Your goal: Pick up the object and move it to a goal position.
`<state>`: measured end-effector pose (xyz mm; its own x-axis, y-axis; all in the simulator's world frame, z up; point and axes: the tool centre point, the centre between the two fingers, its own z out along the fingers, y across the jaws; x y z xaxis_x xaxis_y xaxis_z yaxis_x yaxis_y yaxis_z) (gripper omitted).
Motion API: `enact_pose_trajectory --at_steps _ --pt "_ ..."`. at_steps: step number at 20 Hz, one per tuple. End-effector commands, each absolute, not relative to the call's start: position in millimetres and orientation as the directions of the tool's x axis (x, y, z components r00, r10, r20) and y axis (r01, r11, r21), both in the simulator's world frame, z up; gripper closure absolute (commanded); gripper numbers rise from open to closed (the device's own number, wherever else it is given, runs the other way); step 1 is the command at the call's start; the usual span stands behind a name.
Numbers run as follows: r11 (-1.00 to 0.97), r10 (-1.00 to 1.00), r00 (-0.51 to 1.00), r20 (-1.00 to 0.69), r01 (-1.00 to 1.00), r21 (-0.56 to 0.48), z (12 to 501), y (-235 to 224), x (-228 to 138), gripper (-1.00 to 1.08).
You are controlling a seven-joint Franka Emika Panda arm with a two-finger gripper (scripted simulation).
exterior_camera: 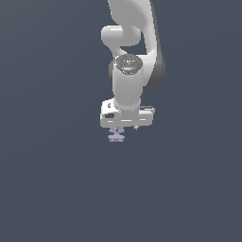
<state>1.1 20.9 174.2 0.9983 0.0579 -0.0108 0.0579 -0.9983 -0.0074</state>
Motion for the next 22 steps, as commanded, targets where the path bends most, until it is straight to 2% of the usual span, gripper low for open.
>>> enact_pose_trajectory --at_steps 1,12,22 --pt "-0.997 0.077 0.997 -0.019 0.077 -0.006 173 21 2 -0.60" --pt "-0.962 0.271 0.956 -0.108 0.272 -0.005 158 22 7 -0.60" --pt "-0.844 0.530 0.815 -0.236 0.532 -0.059 137 21 11 -0.60"
